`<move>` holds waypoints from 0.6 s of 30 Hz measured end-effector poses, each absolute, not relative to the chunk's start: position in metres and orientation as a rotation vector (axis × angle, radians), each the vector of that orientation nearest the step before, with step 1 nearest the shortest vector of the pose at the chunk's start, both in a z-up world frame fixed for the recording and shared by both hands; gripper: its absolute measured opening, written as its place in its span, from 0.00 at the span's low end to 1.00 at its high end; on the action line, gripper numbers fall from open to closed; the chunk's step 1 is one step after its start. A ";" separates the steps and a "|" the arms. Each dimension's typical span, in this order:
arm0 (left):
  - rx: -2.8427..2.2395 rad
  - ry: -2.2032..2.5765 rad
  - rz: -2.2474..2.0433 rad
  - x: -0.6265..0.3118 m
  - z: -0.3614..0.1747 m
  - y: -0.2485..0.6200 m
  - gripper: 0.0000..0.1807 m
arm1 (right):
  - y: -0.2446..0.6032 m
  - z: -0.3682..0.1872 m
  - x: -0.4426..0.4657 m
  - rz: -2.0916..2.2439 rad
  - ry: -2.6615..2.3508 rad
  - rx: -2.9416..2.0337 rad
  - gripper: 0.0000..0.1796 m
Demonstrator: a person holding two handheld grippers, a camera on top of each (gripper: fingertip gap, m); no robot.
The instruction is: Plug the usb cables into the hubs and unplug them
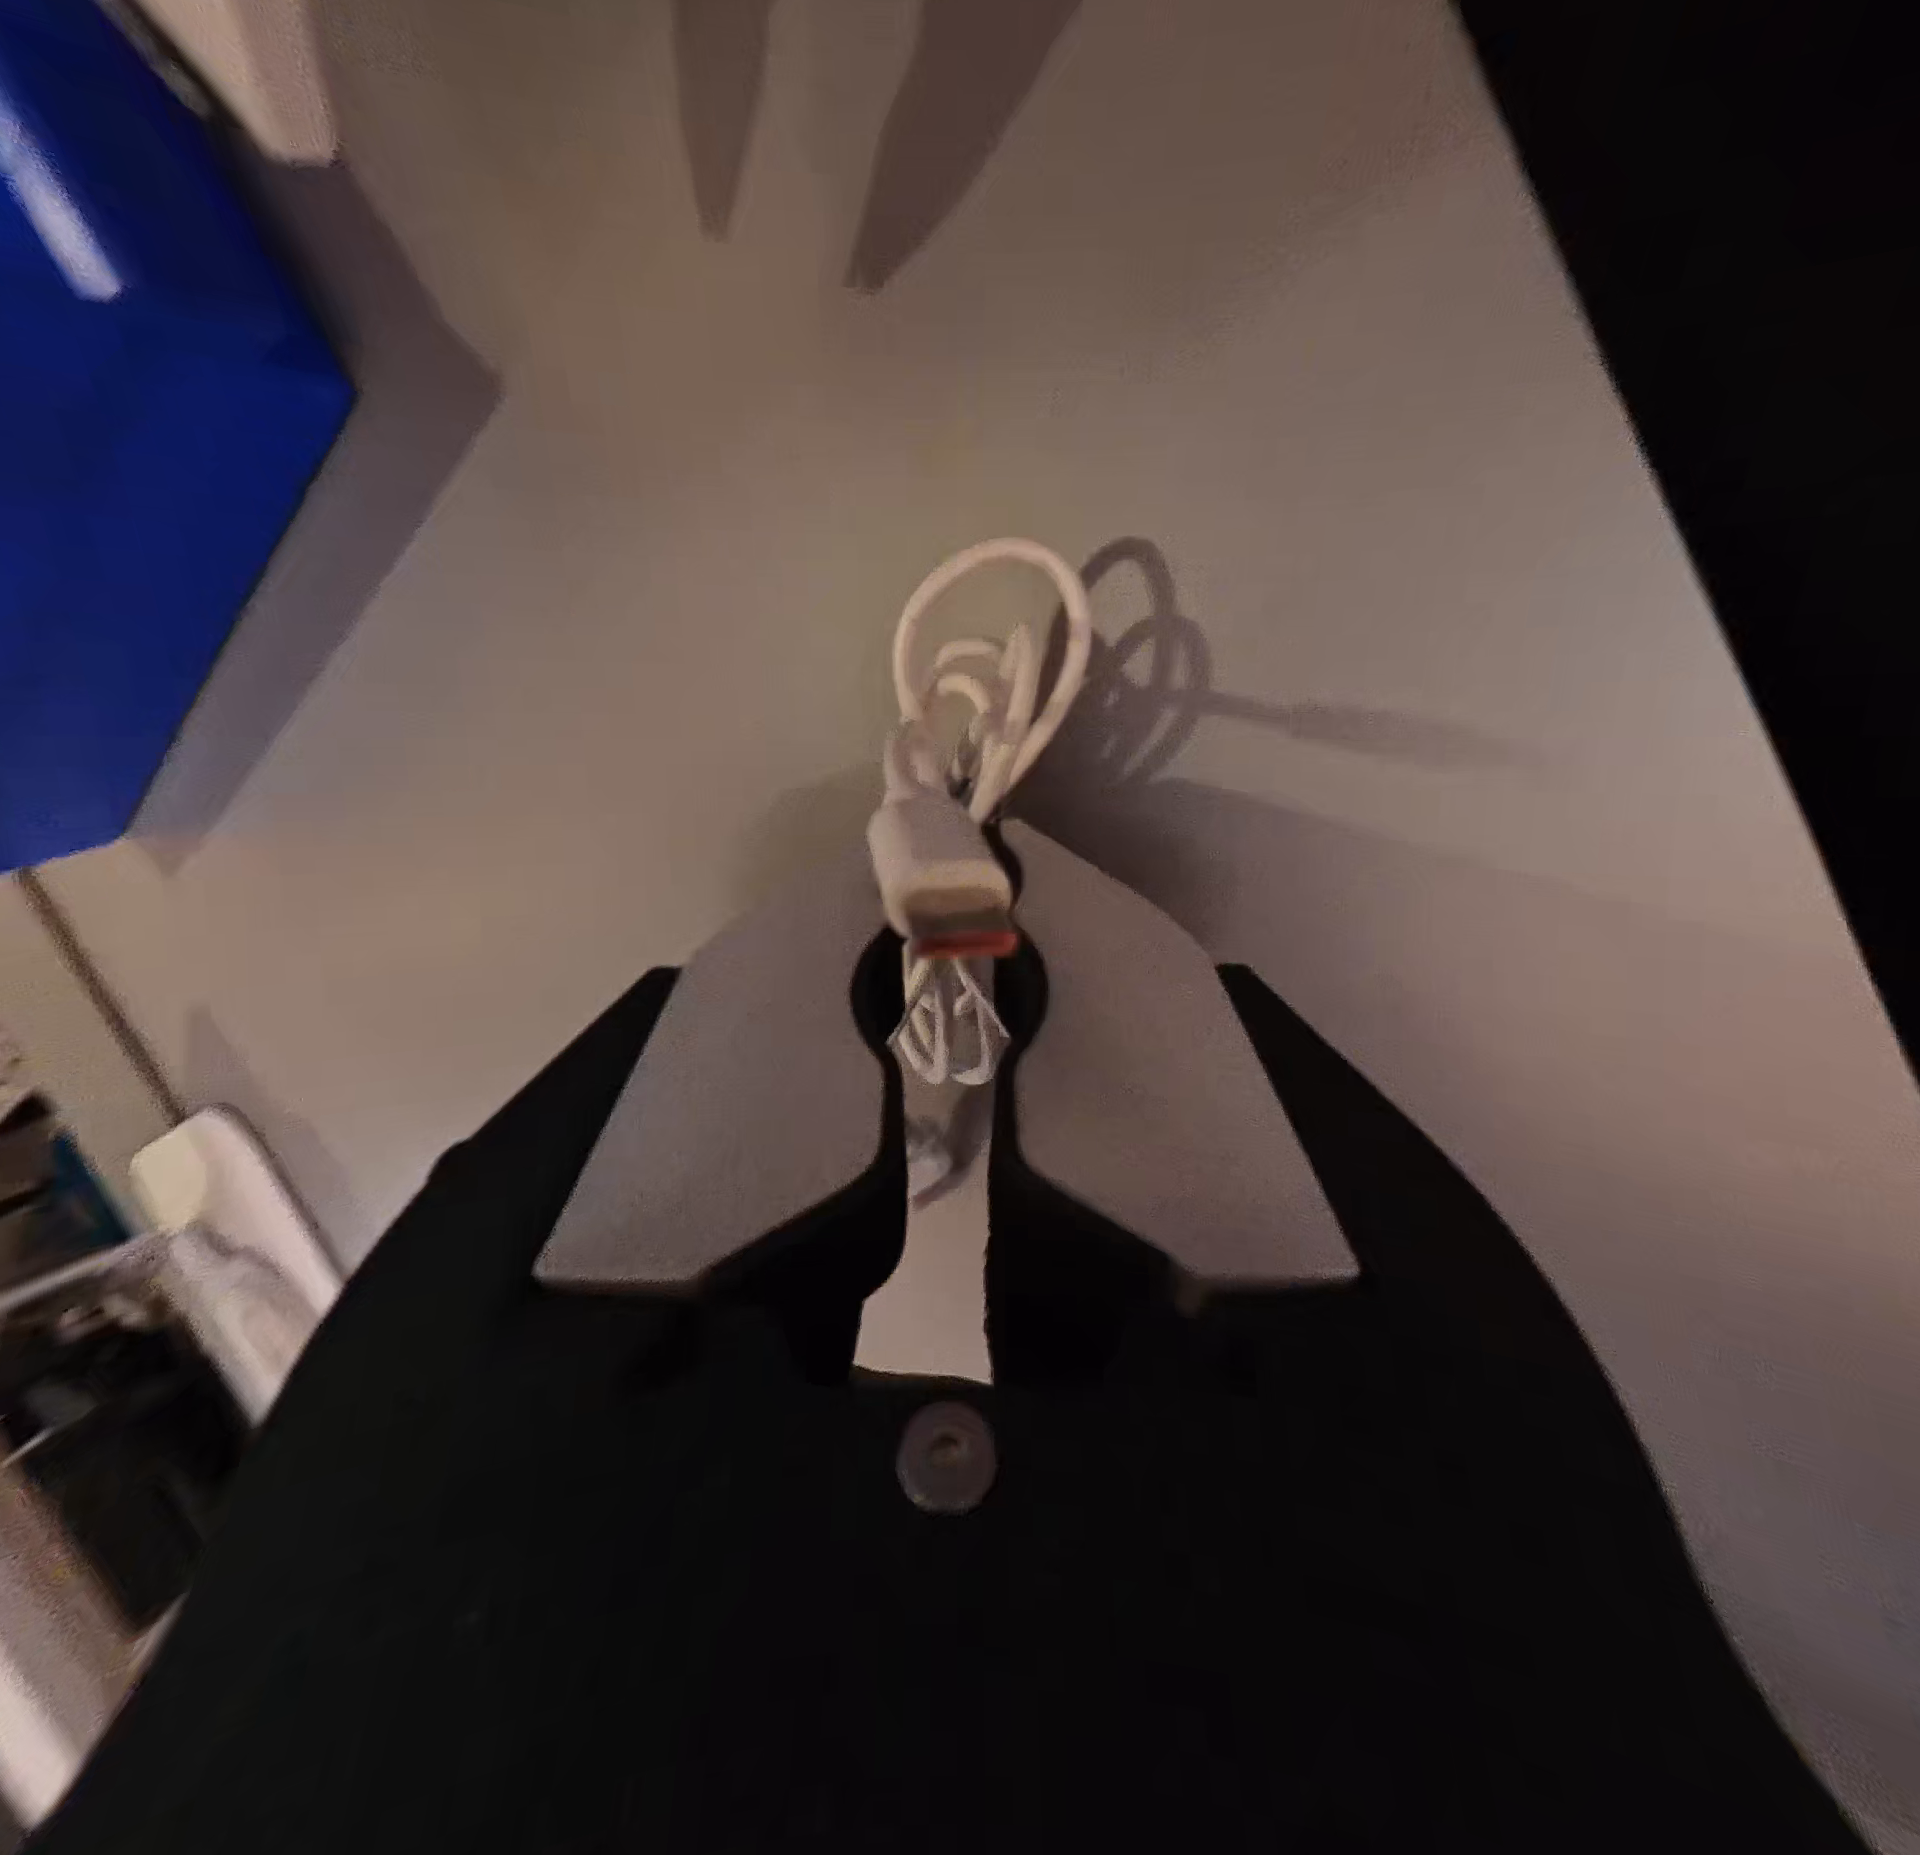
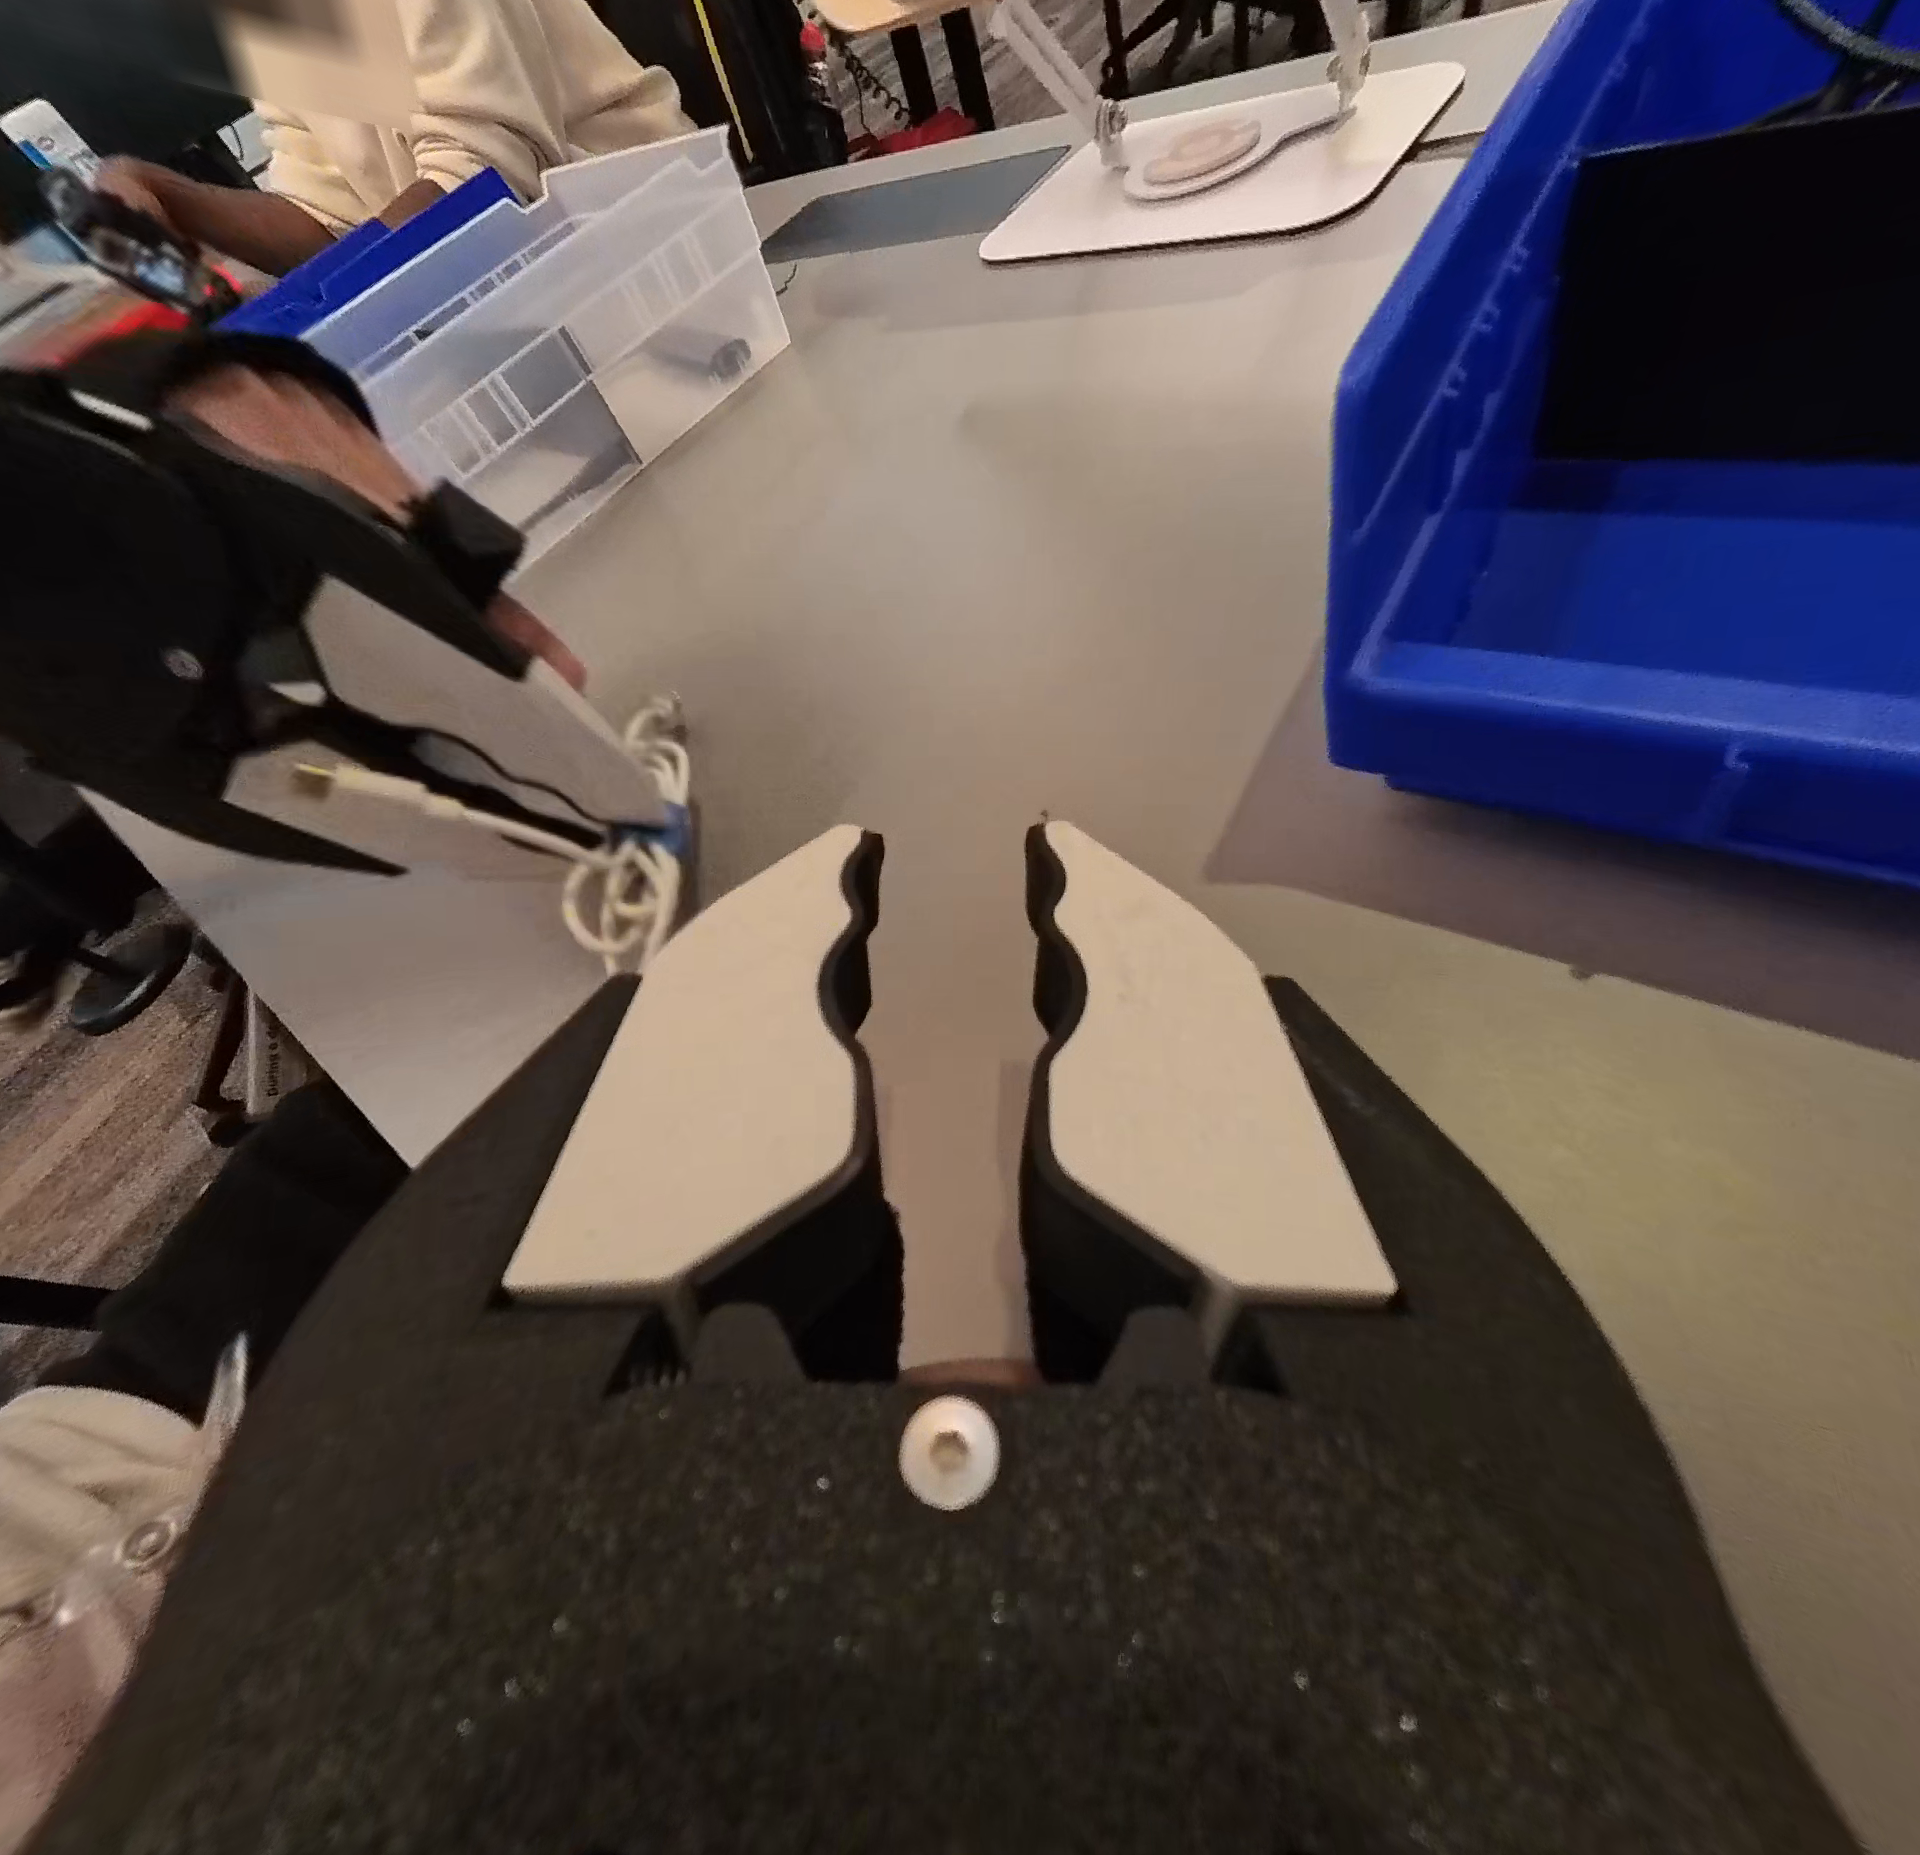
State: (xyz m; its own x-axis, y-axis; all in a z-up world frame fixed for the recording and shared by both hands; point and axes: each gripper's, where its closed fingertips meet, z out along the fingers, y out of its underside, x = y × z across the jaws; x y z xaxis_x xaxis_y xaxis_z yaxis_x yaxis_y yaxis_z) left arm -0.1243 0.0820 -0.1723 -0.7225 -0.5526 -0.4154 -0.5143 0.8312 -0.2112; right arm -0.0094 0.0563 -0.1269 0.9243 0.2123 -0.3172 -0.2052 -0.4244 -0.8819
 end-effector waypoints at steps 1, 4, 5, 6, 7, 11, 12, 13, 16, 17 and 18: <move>-0.796 2.550 -0.141 -0.118 -0.178 0.077 0.06 | 0.056 -0.127 -0.008 0.468 0.001 -1.954 0.15; -0.875 2.544 -0.166 -0.112 -0.190 0.076 0.08 | 0.053 -0.128 -0.008 0.496 0.009 -1.954 0.15; -0.911 2.512 -0.173 -0.112 -0.190 0.076 0.13 | 0.053 -0.128 -0.008 0.499 0.011 -1.957 0.15; -0.951 2.463 -0.197 -0.113 -0.188 0.075 0.20 | 0.054 -0.129 -0.008 0.502 0.010 -1.958 0.15; -1.002 2.419 -0.240 -0.117 -0.183 0.074 0.23 | 0.054 -0.129 -0.009 0.507 0.008 -1.960 0.15; -1.308 2.126 -0.570 -0.159 -0.131 0.077 0.27 | 0.055 -0.131 -0.012 0.534 0.007 -1.967 0.15; -1.380 2.021 -0.661 -0.176 -0.111 0.085 0.27 | 0.055 -0.132 -0.013 0.539 0.006 -1.968 0.15; -1.454 1.908 -0.716 -0.196 -0.092 0.099 0.26 | 0.055 -0.132 -0.013 0.540 0.006 -1.969 0.15; -1.756 1.558 -0.553 -0.278 -0.058 0.189 0.23 | 0.055 -0.132 -0.014 0.550 0.009 -1.969 0.15; -1.875 1.452 -0.454 -0.312 -0.057 0.223 0.23 | 0.056 -0.132 -0.014 0.558 0.012 -1.970 0.15; -2.015 1.344 -0.350 -0.346 -0.062 0.254 0.23 | 0.056 -0.133 -0.015 0.566 0.014 -1.972 0.15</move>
State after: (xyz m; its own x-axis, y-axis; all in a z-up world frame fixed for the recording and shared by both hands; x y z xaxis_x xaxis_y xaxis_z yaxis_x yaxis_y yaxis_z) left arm -0.3457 0.2541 -0.0622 0.4307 -0.8910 -0.1435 -0.7081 -0.2351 -0.6658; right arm -0.0150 0.0562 -0.1327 0.8885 0.2350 -0.3942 -0.2546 -0.4623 -0.8494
